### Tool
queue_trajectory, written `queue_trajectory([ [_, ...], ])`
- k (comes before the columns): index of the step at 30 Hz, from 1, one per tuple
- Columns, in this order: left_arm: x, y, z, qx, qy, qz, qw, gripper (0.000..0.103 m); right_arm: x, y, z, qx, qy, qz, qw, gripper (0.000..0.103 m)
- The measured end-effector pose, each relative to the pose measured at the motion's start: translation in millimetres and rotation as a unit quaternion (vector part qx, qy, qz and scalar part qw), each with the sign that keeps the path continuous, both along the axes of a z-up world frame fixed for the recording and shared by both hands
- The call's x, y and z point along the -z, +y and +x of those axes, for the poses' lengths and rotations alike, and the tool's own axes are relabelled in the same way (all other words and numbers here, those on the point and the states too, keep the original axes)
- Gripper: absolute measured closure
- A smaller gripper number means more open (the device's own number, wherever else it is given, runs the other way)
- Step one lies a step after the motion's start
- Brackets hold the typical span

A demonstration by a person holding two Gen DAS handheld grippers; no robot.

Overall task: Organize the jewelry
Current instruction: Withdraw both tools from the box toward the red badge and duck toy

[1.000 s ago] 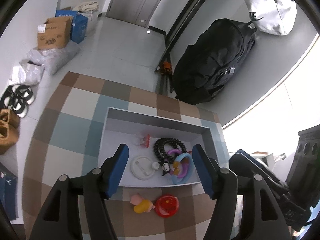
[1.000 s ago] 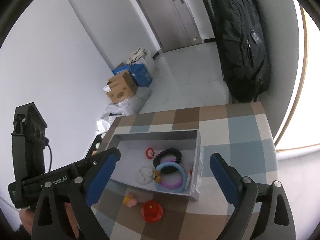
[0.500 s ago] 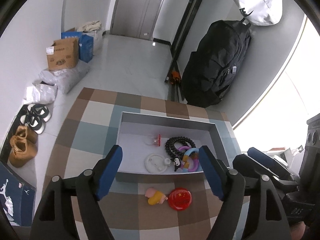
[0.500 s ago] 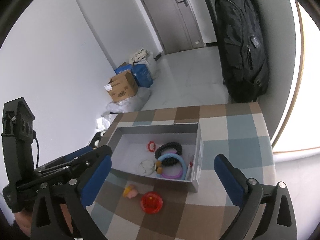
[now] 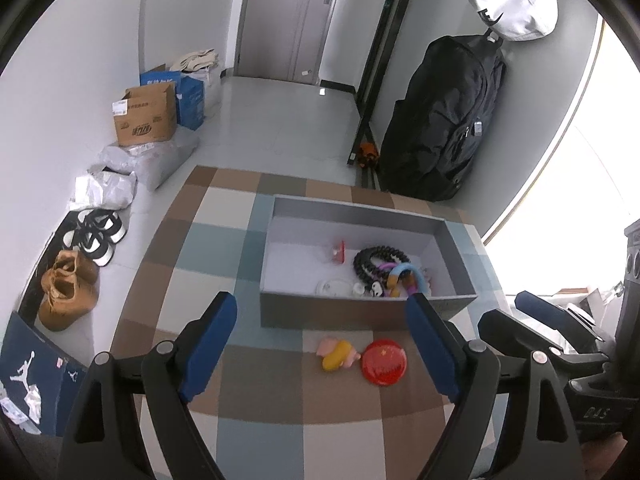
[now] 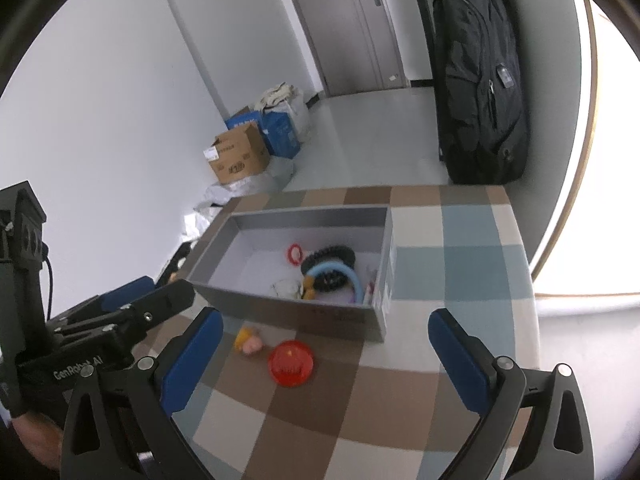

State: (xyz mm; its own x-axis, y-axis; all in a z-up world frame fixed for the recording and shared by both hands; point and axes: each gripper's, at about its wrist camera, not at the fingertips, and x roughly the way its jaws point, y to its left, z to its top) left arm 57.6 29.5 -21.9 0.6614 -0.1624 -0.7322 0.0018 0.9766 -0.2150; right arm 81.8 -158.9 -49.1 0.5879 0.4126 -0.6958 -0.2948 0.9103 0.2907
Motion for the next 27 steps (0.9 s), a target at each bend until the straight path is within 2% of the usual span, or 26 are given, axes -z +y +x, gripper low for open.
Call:
queue_trajectory([
  [6, 3.0, 5.0, -7.7, -0.006, 0.005, 0.008, 0.9999, 0.020, 9.6, 0.3, -6.3, -0.003, 0.013, -0.016, 1.000, 0.000],
  [19, 20.0, 20.6, -16.5, -0.028, 0.038, -0.007, 0.9988, 0.020, 36.0, 19.9, -15.9, -0.038, 0.039, -0.053, 0.997, 0.002],
  [22, 22.4, 26.8, -17.0, -0.037, 0.047, -0.017, 0.9981, 0.020, 41.7, 27.7, -16.4, -0.050, 0.046, -0.063, 0.996, 0.007],
  [27, 23.0, 31.7, -17.6, -0.044, 0.052, -0.023, 0.9974, 0.020, 56.2, 41.6, -10.5, -0.061, 0.069, -0.082, 0.992, 0.026],
])
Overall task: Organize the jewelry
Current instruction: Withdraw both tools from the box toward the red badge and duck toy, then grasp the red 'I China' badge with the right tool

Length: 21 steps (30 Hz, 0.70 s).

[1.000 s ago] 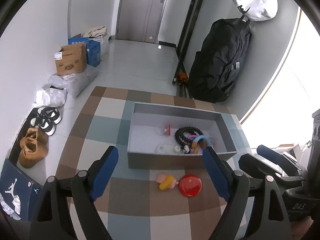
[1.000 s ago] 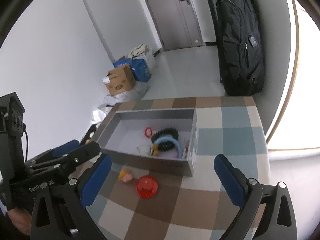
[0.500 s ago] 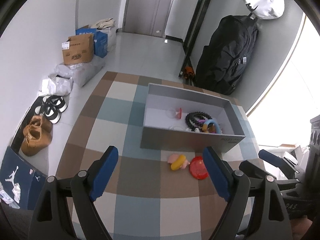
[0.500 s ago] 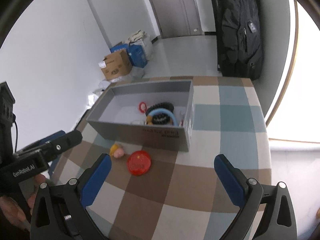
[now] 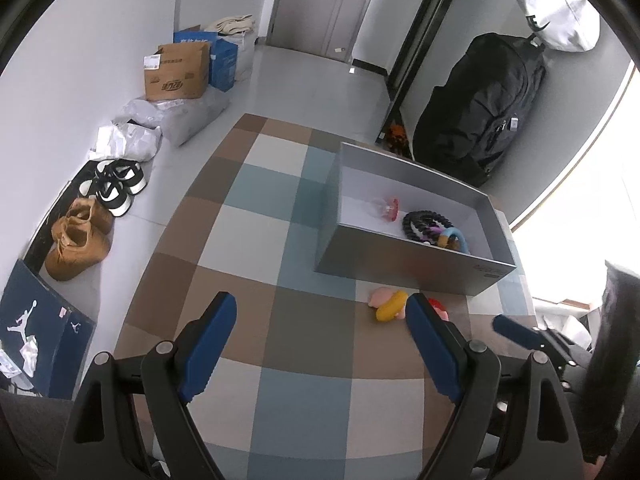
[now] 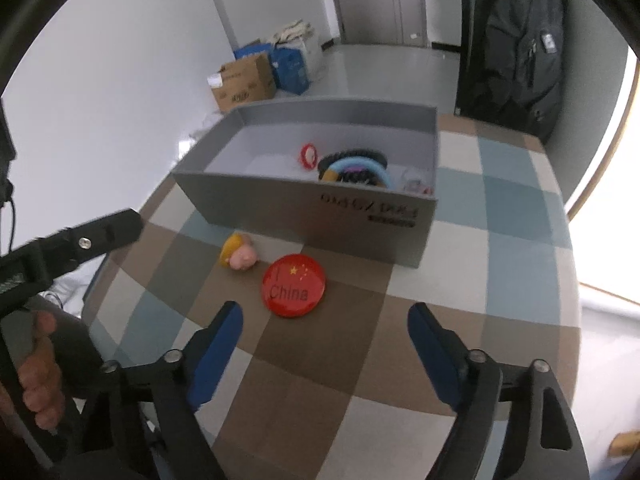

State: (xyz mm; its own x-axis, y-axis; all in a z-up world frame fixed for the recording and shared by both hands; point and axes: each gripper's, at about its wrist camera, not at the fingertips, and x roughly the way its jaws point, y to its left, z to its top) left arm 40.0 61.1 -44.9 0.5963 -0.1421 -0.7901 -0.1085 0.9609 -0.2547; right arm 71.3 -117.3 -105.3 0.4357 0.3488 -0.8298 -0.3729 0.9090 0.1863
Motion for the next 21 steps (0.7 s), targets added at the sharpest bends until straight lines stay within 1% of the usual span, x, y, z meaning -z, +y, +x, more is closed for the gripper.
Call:
queue_trajectory([
  [2, -0.2, 1.1, -0.8, -0.001, -0.001, 0.001, 1.0000, 0.020, 2.8, 4.4, 2.0, -0.005, 0.006, -0.001, 1.000, 0.031],
  [6, 2.1, 5.1, 0.3, -0.002, 0.004, 0.001, 1.0000, 0.020, 3.4, 20.9, 2.3, -0.021, -0.007, -0.018, 1.000, 0.031],
  [9, 3.3, 6.1, 0.7, 0.000, 0.007, 0.003, 1.0000, 0.020, 4.6, 30.9, 3.7, -0.029, -0.009, -0.023, 0.999, 0.032],
  [12, 2.8, 6.5, 0.4, 0.003, 0.005, 0.009, 0.9999, 0.020, 7.6, 39.9, 5.2, -0.034, -0.016, -0.042, 0.998, 0.033],
  [13, 2.7, 6.7, 0.2, 0.004, 0.004, 0.011, 0.9999, 0.020, 8.6, 42.4, 5.2, -0.037, -0.018, -0.047, 0.998, 0.035],
  [14, 2.7, 6.9, 0.0, 0.005, 0.004, 0.011, 0.9999, 0.020, 10.3, 44.9, 5.8, -0.041, -0.019, -0.053, 0.998, 0.040],
  [17, 3.6, 8.8, 0.2, 0.003, 0.006, 0.011, 0.9999, 0.020, 12.4, 48.9, 7.9, -0.045, -0.025, -0.066, 0.996, 0.043],
  [19, 4.4, 10.4, 0.9, 0.003, 0.008, 0.007, 0.9999, 0.020, 12.3, 47.9, 13.5, -0.044, -0.028, -0.071, 0.996, 0.047],
  [21, 5.3, 11.8, 1.0, 0.004, 0.011, 0.002, 0.9999, 0.020, 12.1, 46.9, 16.4, -0.039, -0.029, -0.075, 0.996, 0.055],
])
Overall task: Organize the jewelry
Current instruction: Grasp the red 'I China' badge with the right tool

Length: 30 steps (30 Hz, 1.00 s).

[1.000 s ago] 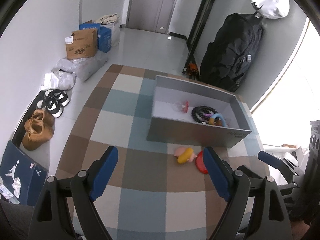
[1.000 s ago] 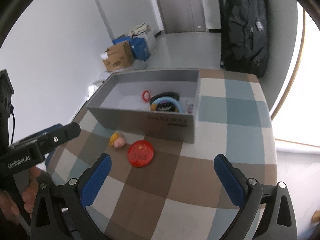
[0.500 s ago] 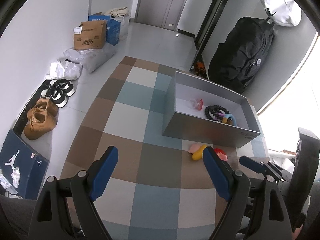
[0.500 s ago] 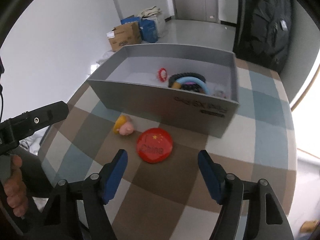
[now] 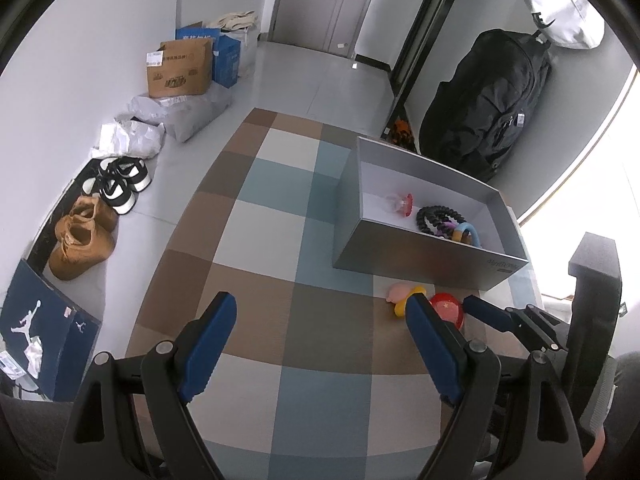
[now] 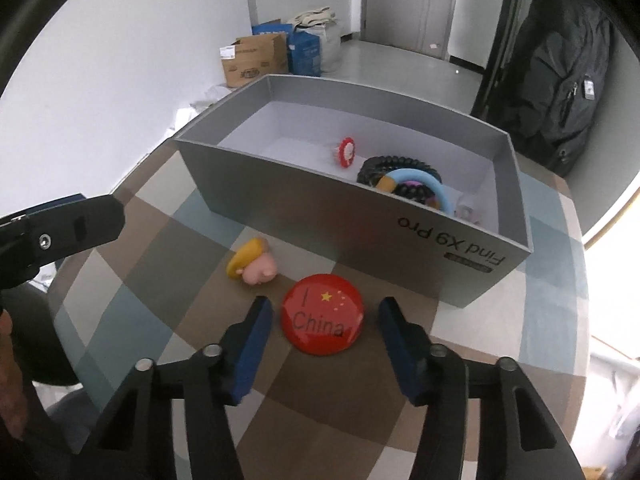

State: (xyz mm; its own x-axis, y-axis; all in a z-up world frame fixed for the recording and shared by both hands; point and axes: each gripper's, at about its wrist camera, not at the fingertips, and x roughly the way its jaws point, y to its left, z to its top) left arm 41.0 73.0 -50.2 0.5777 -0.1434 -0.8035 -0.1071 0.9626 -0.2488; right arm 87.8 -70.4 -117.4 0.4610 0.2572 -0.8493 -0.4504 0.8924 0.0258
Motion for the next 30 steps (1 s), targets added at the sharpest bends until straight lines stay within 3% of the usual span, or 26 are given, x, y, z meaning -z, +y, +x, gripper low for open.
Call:
queue_trajectory([
  [2, 0.2, -0.1, 0.4, 0.001, 0.001, -0.001, 1.0000, 0.020, -0.4, -2.4, 2.4, 0.006, 0.000, -0.003, 1.000, 0.061],
  [11, 1.1, -2.9, 1.8, 0.004, 0.002, 0.005, 1.0000, 0.020, -1.4, -9.5, 4.1, 0.007, 0.004, 0.005, 1.000, 0.061],
  [23, 6.0, -14.7, 10.7, 0.021, 0.016, -0.012, 0.9996, 0.020, -15.1, -39.6, 1.5, 0.028, 0.023, 0.068, 0.997, 0.061],
  [30, 10.6, -36.3, 17.5, 0.046, 0.029, -0.008, 0.9985, 0.020, -26.4, -57.0, -3.0, 0.037, 0.012, 0.092, 0.995, 0.061],
])
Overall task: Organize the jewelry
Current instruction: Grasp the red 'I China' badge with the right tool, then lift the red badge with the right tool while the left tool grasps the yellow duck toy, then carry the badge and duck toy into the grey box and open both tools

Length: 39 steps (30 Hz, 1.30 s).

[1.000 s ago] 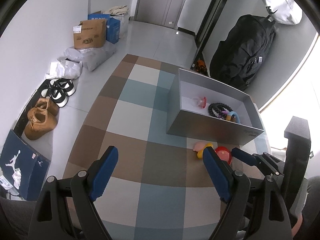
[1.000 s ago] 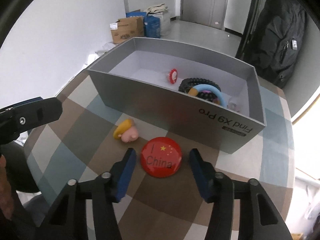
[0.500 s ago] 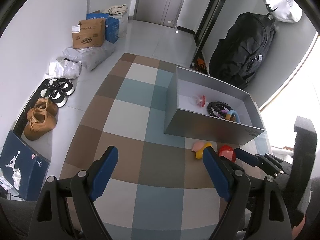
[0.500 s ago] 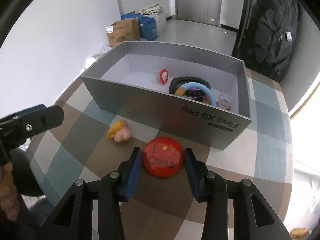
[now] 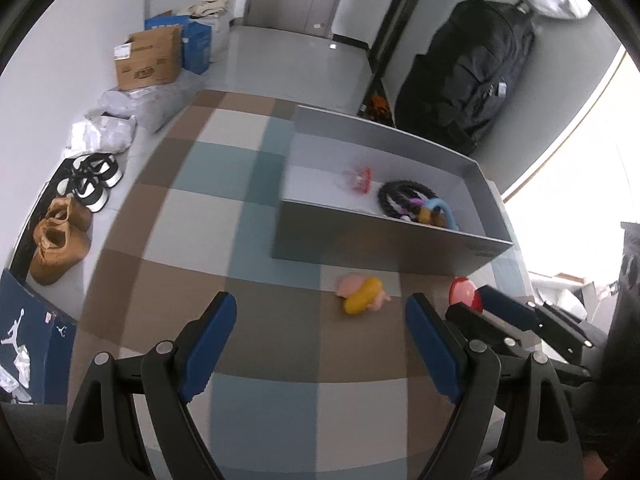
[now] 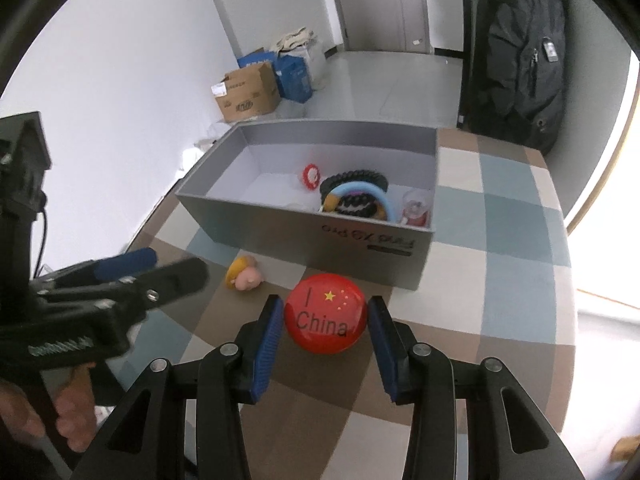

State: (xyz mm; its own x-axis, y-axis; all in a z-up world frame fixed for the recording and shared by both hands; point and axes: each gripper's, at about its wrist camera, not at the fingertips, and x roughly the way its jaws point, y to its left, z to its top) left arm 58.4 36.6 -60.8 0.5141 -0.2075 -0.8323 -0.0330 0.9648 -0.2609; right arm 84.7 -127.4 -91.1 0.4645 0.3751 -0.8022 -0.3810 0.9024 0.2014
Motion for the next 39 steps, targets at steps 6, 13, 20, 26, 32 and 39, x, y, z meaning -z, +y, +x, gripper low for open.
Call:
queue_trajectory([
  [6, 2.5, -16.2, 5.7, 0.006, -0.005, 0.027, 0.9996, 0.020, -7.9, -18.9, -1.6, 0.019, -0.002, 0.012, 1.000, 0.061],
  [13, 9.1, -28.0, 11.1, 0.018, -0.006, 0.043, 0.9989, 0.022, -19.0, -35.1, -3.9, 0.035, -0.012, 0.028, 0.999, 0.061],
  [20, 18.6, -32.9, 14.9, 0.014, 0.013, 0.049, 0.9986, 0.046, -24.8, -41.7, -5.8, 0.038, -0.016, 0.039, 0.998, 0.061],
  [26, 20.6, -38.5, 15.3, 0.036, 0.020, 0.049, 0.9979, 0.076, -29.4, -46.6, -5.6, 0.045, -0.022, 0.049, 0.998, 0.061],
  [32, 17.7, -39.7, 12.0, 0.043, 0.020, 0.041, 0.9980, 0.079, -34.1, -46.1, -5.6, 0.045, -0.031, 0.052, 0.997, 0.061],
  [39, 14.6, -41.1, 10.7, 0.050, 0.018, 0.032, 0.9981, 0.082, -32.9, -44.8, -4.8, 0.044, -0.030, 0.050, 0.997, 0.061],
])
